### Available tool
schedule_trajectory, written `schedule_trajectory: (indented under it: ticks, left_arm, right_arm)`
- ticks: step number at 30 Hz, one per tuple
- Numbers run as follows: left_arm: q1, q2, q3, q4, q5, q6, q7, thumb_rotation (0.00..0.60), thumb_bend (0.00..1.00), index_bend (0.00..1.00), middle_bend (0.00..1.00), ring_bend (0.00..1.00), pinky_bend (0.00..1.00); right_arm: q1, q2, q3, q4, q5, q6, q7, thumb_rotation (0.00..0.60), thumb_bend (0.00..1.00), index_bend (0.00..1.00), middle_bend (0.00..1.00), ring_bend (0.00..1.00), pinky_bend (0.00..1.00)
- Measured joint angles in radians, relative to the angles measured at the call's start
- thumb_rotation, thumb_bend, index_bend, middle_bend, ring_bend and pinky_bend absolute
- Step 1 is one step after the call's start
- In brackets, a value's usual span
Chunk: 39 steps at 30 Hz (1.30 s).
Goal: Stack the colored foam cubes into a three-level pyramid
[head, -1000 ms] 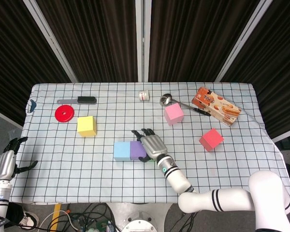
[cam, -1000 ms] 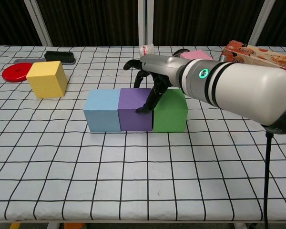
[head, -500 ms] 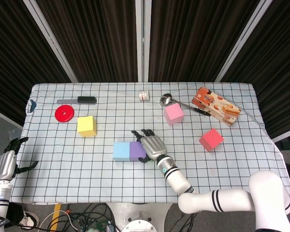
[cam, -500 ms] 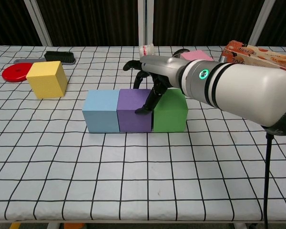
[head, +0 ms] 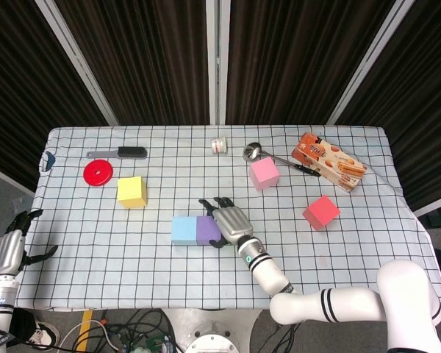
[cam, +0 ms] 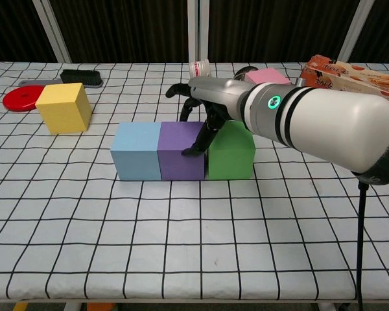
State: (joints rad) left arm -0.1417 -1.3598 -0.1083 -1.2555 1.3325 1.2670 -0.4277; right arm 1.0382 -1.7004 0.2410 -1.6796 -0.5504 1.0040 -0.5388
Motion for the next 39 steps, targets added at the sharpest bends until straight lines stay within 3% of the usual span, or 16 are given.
schedule_trajectory:
  ticks: [5, 9, 18, 26, 39]
  left_arm:
    - [0.0, -0.003, 0.0, 0.004, -0.002, -0.004, -0.003, 0.6, 0.16, 0.16, 0.15, 0.04, 0.12]
    - [0.001, -0.004, 0.0, 0.006, -0.002, -0.005, -0.004, 0.6, 0.16, 0.16, 0.15, 0.04, 0.12]
    - [-0.001, -0.002, -0.003, 0.005, -0.002, -0.005, -0.005, 0.6, 0.16, 0.16, 0.15, 0.05, 0.12]
    - [-0.007, -0.004, -0.001, -0.006, 0.001, -0.011, 0.017, 0.6, 0.16, 0.16, 0.15, 0.04, 0.12]
    - [-0.006, -0.004, 0.001, -0.006, -0.007, -0.018, 0.021, 0.6, 0.16, 0.16, 0.15, 0.04, 0.12]
  right_arm:
    - [-0.003, 0.011, 0.005, -0.001, -0.009, -0.022, 0.02, 0.6, 0.06, 0.0, 0.07, 0.0, 0.0]
    - [-0.005, 0.025, 0.007, -0.009, -0.019, -0.034, 0.033, 0.6, 0.03, 0.0, 0.04, 0.0, 0.0]
    - [-0.024, 0.122, 0.0, -0.101, -0.041, -0.008, 0.023, 0.6, 0.03, 0.0, 0.1, 0.0, 0.0]
    - [-0.023, 0.266, -0.068, -0.176, 0.035, -0.037, -0.053, 0.6, 0.03, 0.0, 0.1, 0.0, 0.0]
    - [-0.005, 0.23, -0.096, -0.123, 0.035, -0.043, -0.043, 0.6, 0.09, 0.0, 0.2, 0.0, 0.0]
